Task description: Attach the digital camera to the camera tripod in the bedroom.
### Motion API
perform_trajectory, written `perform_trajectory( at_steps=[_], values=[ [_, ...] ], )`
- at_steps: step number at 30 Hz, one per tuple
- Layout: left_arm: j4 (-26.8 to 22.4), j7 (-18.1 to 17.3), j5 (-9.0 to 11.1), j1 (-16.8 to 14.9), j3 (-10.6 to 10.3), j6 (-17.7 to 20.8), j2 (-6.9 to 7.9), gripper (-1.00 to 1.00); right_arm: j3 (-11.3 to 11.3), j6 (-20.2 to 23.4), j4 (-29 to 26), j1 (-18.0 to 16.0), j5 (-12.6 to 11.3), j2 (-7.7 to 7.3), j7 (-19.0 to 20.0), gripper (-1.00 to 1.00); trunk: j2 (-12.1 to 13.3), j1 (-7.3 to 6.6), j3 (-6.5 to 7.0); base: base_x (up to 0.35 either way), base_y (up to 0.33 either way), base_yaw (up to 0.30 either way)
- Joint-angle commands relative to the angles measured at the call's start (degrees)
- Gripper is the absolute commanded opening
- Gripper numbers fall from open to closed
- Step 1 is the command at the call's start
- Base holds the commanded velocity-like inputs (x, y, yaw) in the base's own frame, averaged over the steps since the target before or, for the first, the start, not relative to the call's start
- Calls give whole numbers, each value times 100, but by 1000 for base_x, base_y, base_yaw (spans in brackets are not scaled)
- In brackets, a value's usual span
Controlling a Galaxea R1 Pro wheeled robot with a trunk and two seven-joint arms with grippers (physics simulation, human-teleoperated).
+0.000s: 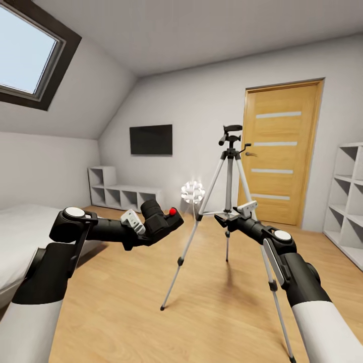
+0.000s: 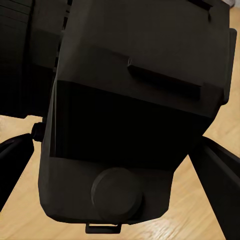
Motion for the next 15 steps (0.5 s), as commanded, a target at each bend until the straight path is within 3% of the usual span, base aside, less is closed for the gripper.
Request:
perform_trajectory(
  at_steps=[1, 9, 15],
  values=[
    [-6, -57, -57, -6, -3, 60, 5, -100, 3, 36, -6, -4, -3, -3, 12, 100, 38, -24, 11, 0, 0, 0],
    [6, -54, -57, -6, 7, 60, 30, -100, 3, 36, -4, -4, -3, -3, 10, 100, 359, -200, 154, 0, 0, 0],
    [184, -35, -57, -6, 21, 53, 129, -100, 3, 36, -3, -4, 4, -3, 4, 100, 599, -331, 262, 0, 0, 0]
  ],
)
